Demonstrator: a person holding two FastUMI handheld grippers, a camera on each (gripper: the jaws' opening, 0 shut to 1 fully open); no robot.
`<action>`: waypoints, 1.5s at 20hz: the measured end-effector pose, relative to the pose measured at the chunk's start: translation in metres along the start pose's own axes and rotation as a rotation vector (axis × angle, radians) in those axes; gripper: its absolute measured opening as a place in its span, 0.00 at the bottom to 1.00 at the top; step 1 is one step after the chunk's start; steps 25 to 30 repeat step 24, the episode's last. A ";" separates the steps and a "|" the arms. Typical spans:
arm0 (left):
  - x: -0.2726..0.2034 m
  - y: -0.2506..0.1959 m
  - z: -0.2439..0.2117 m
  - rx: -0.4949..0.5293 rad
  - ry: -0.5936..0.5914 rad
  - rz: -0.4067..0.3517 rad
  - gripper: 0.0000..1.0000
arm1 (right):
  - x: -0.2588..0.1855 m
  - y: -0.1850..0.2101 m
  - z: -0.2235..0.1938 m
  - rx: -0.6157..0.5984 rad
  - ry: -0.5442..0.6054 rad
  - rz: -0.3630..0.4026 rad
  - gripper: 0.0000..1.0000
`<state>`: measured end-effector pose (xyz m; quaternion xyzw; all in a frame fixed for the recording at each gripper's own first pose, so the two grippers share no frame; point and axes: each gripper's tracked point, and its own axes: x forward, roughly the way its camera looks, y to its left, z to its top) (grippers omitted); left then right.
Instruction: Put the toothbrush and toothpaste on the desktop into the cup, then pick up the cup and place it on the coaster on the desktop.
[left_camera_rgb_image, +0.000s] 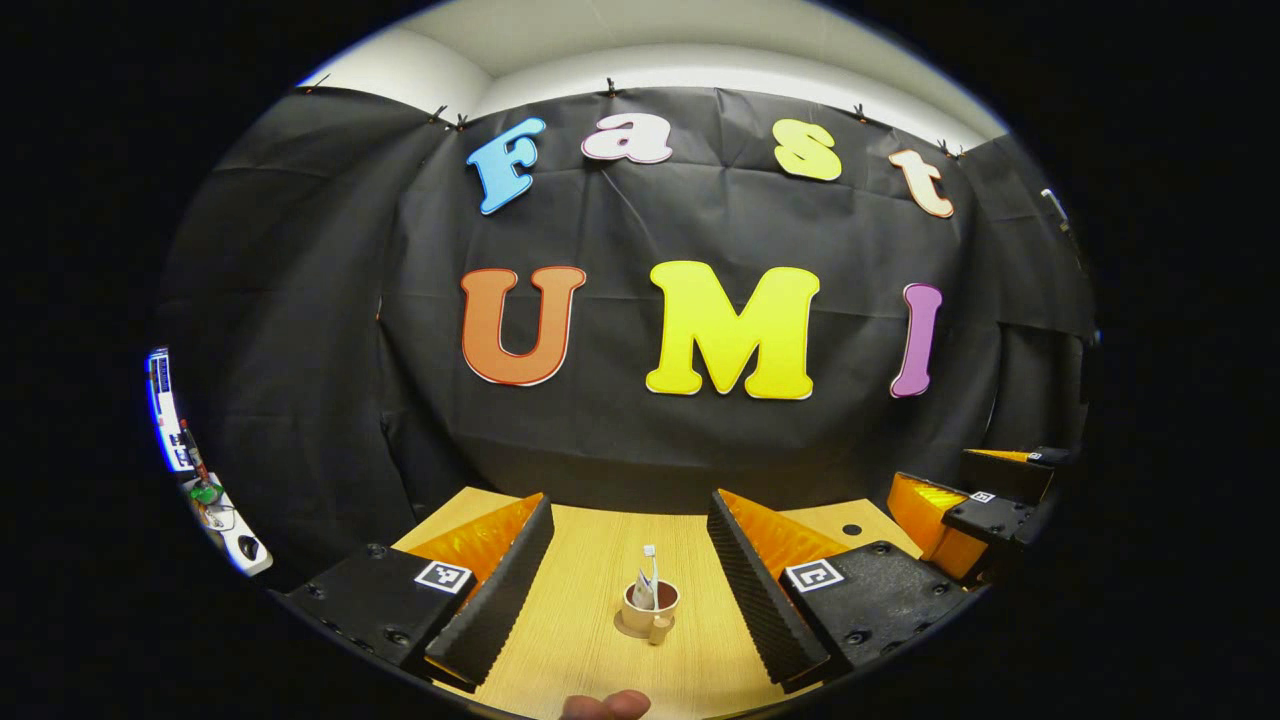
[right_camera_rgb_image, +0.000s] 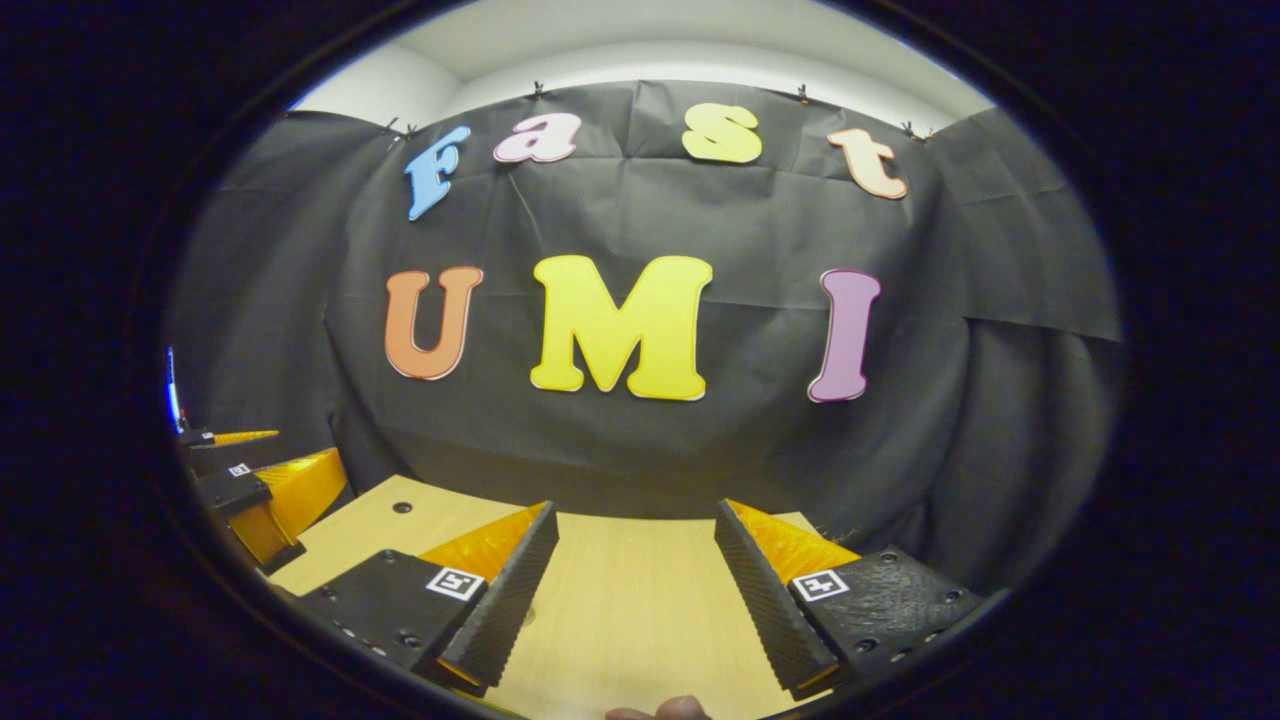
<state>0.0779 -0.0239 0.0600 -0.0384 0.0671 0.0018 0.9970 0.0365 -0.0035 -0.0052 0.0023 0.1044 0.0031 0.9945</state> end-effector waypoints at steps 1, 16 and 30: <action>0.001 0.002 0.000 0.003 -0.001 0.007 0.98 | 0.002 0.003 0.001 0.001 -0.006 0.007 0.96; 0.004 0.011 0.014 0.008 -0.035 0.039 0.98 | 0.014 0.018 0.019 -0.007 -0.070 0.024 0.94; -0.005 0.019 0.015 0.009 -0.039 0.055 0.89 | 0.004 0.024 0.022 -0.013 -0.076 0.029 0.96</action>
